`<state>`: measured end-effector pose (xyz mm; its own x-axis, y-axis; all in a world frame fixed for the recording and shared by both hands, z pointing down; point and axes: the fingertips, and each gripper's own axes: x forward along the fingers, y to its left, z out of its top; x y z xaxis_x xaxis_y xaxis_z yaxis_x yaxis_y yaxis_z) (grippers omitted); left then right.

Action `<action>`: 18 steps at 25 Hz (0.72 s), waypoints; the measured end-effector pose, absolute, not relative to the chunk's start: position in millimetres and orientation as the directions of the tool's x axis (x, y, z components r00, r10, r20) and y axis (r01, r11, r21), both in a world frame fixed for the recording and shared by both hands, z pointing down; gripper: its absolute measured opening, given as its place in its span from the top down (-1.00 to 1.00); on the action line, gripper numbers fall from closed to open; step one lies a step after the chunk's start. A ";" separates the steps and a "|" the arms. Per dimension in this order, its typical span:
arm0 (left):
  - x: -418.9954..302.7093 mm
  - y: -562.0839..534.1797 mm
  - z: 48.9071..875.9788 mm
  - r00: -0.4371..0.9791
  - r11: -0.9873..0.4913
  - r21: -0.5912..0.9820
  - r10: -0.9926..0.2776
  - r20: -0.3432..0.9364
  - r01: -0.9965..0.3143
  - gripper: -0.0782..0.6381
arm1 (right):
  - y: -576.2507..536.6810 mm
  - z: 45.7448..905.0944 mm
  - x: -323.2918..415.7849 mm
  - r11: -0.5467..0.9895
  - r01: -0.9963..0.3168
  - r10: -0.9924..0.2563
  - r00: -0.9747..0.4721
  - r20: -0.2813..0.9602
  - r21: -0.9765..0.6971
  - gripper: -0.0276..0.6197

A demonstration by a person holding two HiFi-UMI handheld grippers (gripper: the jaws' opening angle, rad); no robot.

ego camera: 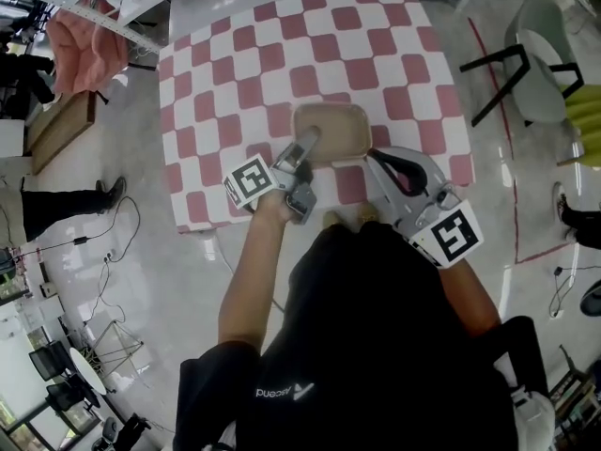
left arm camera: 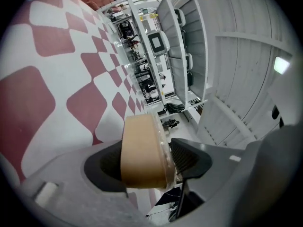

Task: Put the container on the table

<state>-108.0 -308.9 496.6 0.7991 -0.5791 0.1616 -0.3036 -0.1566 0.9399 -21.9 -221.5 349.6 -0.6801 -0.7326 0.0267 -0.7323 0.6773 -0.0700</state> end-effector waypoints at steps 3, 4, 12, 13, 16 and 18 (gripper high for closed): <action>-112.5 -308.9 501.7 0.792 -0.194 0.898 -0.568 0.226 -0.396 -0.12 | -224.2 349.5 -26.5 0.673 -0.736 -0.737 -0.676 0.023 -0.067 0.91; -112.9 -309.1 501.8 0.790 -0.216 0.879 -0.563 0.243 -0.425 -0.17 | -225.0 349.3 -27.5 0.671 -0.738 -0.739 -0.674 0.022 -0.065 0.91; -115.9 -307.5 509.1 0.723 -0.363 0.655 -0.537 0.434 -0.663 -0.54 | -230.0 347.9 -29.4 0.665 -0.745 -0.745 -0.666 0.017 -0.060 0.91; -115.9 -307.1 509.0 0.715 -0.375 0.633 -0.539 0.445 -0.677 -0.58 | -230.1 348.3 -29.8 0.665 -0.745 -0.745 -0.667 0.019 -0.060 0.91; -120.4 -307.4 511.7 0.677 -0.396 0.562 -0.550 0.489 -0.727 -0.68 | -231.4 349.6 -32.7 0.667 -0.742 -0.742 -0.670 0.023 -0.062 0.91; -124.8 -308.2 513.5 0.653 -0.409 0.516 -0.560 0.510 -0.753 -0.73 | -232.9 350.3 -35.3 0.670 -0.740 -0.740 -0.672 0.022 -0.064 0.91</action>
<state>-124.8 -308.2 513.5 0.6533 -0.5596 0.5099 -0.7528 -0.4091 0.5156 -35.3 -232.9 350.3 -0.6721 -0.7401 0.0216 -0.7397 0.6699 -0.0640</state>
